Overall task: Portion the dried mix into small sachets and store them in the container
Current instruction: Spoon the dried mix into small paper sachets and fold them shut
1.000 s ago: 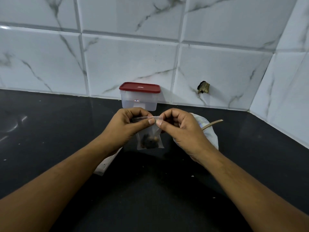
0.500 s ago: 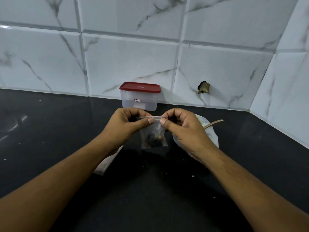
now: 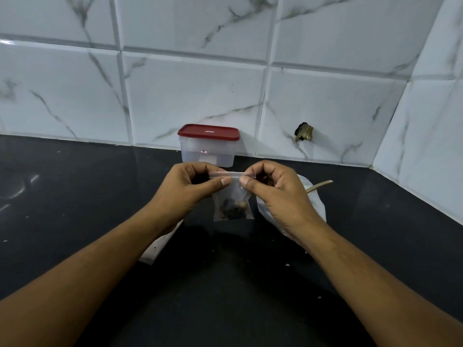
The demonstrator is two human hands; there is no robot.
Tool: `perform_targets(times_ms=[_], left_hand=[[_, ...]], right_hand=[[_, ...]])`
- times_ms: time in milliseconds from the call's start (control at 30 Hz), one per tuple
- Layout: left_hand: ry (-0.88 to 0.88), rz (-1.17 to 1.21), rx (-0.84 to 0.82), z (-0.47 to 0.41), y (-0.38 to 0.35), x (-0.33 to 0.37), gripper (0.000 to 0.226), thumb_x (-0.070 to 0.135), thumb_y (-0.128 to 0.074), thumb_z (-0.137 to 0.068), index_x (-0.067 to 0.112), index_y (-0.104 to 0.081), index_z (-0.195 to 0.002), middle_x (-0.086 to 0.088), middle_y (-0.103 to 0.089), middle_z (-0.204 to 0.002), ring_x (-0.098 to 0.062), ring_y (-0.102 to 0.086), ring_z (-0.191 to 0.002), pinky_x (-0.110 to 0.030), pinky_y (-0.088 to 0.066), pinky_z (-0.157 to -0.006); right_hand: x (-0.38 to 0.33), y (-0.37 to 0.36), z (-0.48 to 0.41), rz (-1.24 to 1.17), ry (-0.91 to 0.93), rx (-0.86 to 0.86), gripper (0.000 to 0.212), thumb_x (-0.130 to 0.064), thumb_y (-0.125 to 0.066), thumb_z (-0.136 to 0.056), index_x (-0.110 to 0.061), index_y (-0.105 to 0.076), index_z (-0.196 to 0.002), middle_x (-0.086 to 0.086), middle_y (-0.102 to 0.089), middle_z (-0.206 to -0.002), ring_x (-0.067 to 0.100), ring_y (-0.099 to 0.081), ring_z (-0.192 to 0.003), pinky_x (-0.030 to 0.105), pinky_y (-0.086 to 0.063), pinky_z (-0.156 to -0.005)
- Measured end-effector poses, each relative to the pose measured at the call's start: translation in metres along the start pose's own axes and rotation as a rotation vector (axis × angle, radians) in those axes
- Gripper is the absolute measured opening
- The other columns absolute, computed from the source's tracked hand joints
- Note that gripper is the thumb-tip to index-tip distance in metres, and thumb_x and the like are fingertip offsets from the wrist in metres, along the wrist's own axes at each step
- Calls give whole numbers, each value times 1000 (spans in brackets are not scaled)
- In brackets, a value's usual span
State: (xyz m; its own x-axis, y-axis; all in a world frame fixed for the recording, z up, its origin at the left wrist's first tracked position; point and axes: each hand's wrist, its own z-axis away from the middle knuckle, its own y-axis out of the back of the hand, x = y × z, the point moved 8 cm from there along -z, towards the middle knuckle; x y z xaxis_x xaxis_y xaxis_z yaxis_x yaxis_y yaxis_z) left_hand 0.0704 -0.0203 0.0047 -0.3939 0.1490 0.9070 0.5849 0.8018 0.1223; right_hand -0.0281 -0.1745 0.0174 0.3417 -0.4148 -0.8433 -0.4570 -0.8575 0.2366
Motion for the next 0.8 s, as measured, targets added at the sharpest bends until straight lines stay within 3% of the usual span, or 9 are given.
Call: perform_targets(times_ms=[100, 267, 433, 567, 700, 800], left_hand=[[12, 43, 23, 0, 2, 0, 4, 11, -73, -88, 7, -73, -87, -1, -79, -91, -12, -75, -89, -19, -58, -71], [-1, 68, 14, 0, 2, 2, 9, 14, -74, -84, 5, -73, -87, -3, -78, -90, -13, -74, -86, -20, -58, -73], [-3, 26, -25, 0, -1, -2, 11, 11, -74, -88, 1, -74, -92, -9, -78, -96, -19, -75, -94, -27, -60, -83], [-4, 32, -28, 2, -5, 2, 15, 18, -76, -83, 8, -77, -94, -6, -79, -99, -20, -75, -98, -30, -62, -86], [1, 44, 19, 2, -1, 3, 13, 23, -78, -79, 16, -79, -90, -10, -78, -94, -15, -73, -88, -23, -60, -78], [11, 42, 37, 1, 1, -1, 6, 15, -77, -85, 10, -78, -89, -7, -78, -91, -11, -72, -83, -21, -59, -71]], right_hand=[[1, 1, 1, -7, -16, 4, 4, -9, -71, -95, -12, -73, -96, 6, -74, -90, 22, -72, -88, 39, -62, -86], [4, -6, 1, -26, -43, -53, 19, -15, -79, -91, -18, -73, -108, 3, -77, -101, 19, -73, -97, 39, -62, -88], [1, -7, 1, 53, 14, -38, 7, -14, -77, -92, -20, -76, -90, -1, -76, -86, 7, -69, -81, 25, -54, -76], [1, -6, 0, 73, 6, -39, 8, -14, -73, -94, -21, -74, -89, -3, -74, -85, 7, -67, -82, 26, -55, -77], [2, -3, 0, 61, -8, -18, 5, -15, -70, -97, -17, -73, -94, 0, -73, -88, 10, -67, -83, 26, -58, -77], [3, -3, 0, 74, -30, -9, 4, -18, -69, -98, -18, -73, -97, -3, -74, -89, 11, -70, -86, 26, -60, -79]])
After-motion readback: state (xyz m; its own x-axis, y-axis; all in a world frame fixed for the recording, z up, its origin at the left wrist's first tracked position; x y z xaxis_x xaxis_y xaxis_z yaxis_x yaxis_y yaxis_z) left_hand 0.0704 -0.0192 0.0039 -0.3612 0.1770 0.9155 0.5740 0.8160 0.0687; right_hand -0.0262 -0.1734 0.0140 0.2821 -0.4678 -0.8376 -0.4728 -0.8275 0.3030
